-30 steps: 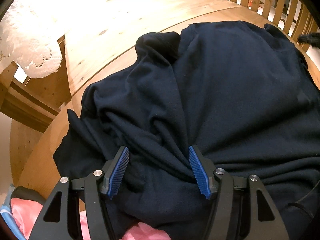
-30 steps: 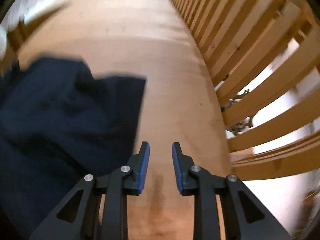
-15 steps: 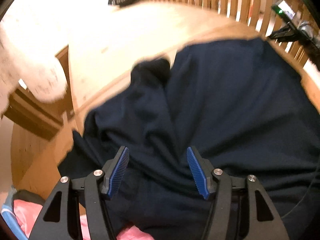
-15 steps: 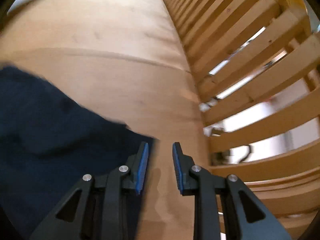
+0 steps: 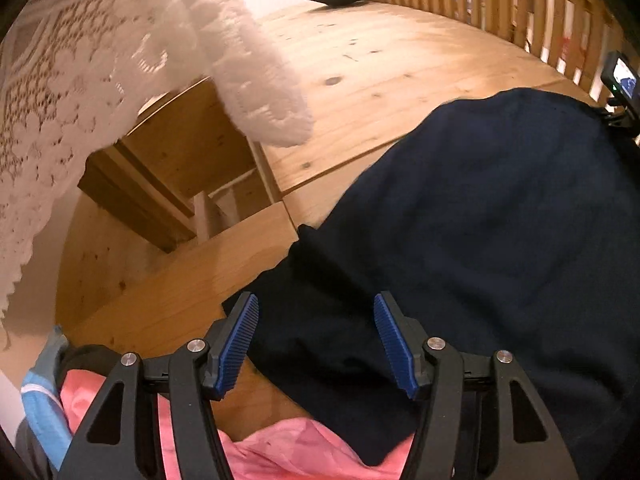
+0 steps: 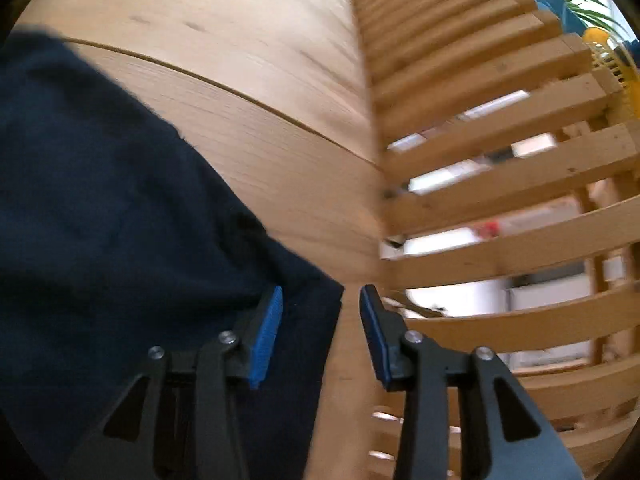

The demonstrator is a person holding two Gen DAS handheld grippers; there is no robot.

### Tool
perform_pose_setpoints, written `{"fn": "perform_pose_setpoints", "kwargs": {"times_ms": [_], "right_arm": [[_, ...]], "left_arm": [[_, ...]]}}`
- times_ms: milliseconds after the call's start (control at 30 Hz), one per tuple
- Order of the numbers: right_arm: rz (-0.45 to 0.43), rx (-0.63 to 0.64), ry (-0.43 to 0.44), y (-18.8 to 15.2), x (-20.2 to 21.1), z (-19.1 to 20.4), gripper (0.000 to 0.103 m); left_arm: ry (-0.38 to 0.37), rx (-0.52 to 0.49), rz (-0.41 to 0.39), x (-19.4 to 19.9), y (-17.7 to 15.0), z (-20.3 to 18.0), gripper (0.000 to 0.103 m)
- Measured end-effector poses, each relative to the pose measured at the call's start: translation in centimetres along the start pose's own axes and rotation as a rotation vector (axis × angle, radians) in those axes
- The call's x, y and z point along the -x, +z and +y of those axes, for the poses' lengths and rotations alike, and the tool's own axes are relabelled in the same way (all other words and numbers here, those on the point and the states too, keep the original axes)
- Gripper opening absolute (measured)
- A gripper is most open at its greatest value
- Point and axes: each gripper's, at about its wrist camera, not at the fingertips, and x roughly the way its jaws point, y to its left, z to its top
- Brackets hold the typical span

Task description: Fold clothes

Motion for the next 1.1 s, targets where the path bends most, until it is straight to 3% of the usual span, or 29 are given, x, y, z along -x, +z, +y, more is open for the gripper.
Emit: {"fn": "perform_pose_setpoints", "kwargs": {"times_ms": [133,233,300,400,500,567,633,700,833,1000,1100], "right_arm": [[-0.148,0.001,0.082,0.6,4.6,1.1,0.040],[-0.182,0.083,0.206,0.2,6.0,3.9,0.040],[-0.173,0.150,0.179,0.2,5.3,5.8,0.040],[-0.170,0.139,0.169,1.3,4.7,5.4,0.042],[-0.168,0.115,0.173,2.7,4.3,4.4,0.045],[-0.166,0.098,0.176,3.6,4.1,3.8,0.047],[-0.182,0.084,0.180,3.8,4.8,3.2,0.047],[-0.233,0.079,0.195,2.4,7.3,3.0,0.049],[-0.249,0.125,0.264,-1.1,8.4,4.0,0.049],[-0.215,0.176,0.276,-3.6,7.4,5.7,0.049],[-0.220,0.166,0.288,-3.8,7.3,5.2,0.050]], "left_arm": [[-0.005,-0.037,0.006,-1.4,0.5,-0.6,0.058],[-0.010,-0.032,0.027,-2.6,0.4,-0.7,0.058],[0.031,-0.052,0.057,-3.3,-0.1,-0.8,0.058],[0.102,-0.078,0.072,-4.5,-0.9,-0.2,0.063],[0.199,-0.009,0.091,-5.8,-0.9,2.4,0.066],[0.230,0.033,0.099,-6.1,-1.0,3.6,0.064],[0.247,0.058,0.094,-5.8,-1.0,4.2,0.056],[0.227,0.048,0.037,-4.6,-0.9,3.6,0.055],[0.110,0.046,-0.061,-3.4,0.5,1.8,0.057],[0.018,0.030,-0.056,-6.3,3.7,-0.7,0.056],[0.028,0.022,-0.002,-8.5,4.1,-1.0,0.057]]}}
